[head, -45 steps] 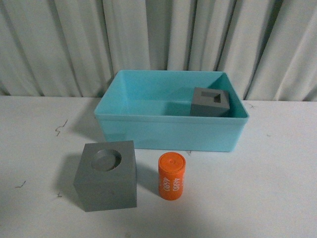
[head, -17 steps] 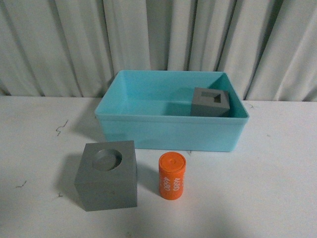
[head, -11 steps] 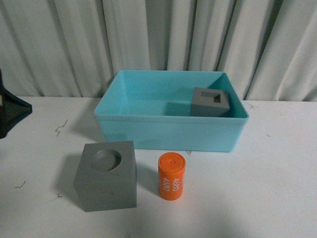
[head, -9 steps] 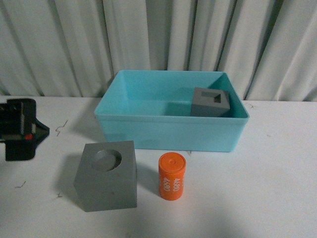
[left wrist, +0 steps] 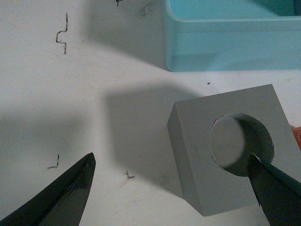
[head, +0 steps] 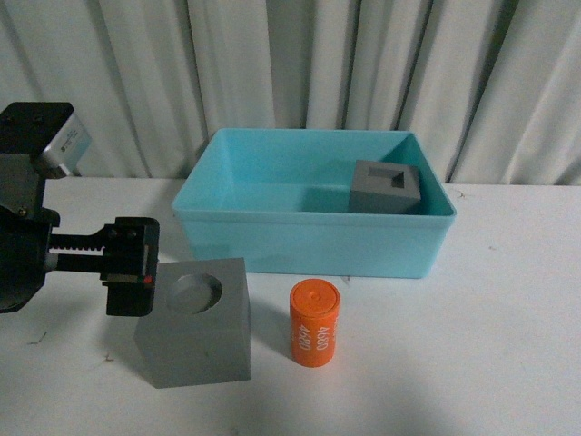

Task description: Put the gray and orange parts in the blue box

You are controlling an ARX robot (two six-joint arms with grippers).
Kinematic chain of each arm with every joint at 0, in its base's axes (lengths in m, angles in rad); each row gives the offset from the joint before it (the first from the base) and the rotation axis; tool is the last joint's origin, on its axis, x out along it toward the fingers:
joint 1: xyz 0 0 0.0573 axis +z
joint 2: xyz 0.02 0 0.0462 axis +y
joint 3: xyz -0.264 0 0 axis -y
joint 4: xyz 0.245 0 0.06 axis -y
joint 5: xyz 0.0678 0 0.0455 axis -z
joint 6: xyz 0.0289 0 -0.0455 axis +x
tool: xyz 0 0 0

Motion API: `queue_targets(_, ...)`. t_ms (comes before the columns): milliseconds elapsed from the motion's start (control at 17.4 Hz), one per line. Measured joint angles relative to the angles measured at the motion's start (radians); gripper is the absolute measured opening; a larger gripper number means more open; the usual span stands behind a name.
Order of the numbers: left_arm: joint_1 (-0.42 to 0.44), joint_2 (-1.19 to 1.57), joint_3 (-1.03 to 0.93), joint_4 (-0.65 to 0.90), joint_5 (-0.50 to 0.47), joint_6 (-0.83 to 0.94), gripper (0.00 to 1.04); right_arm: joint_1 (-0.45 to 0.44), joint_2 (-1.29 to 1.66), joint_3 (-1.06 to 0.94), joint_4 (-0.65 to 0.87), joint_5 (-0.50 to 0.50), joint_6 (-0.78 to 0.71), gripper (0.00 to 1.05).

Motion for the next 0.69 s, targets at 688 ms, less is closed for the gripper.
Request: queue_targets(688, -0.08, 0.182, 0.071, 0.045, -0.051, -0.045, 0.98, 0.0, 0.0, 0.0, 0.0, 0.0, 0.0, 0.98)
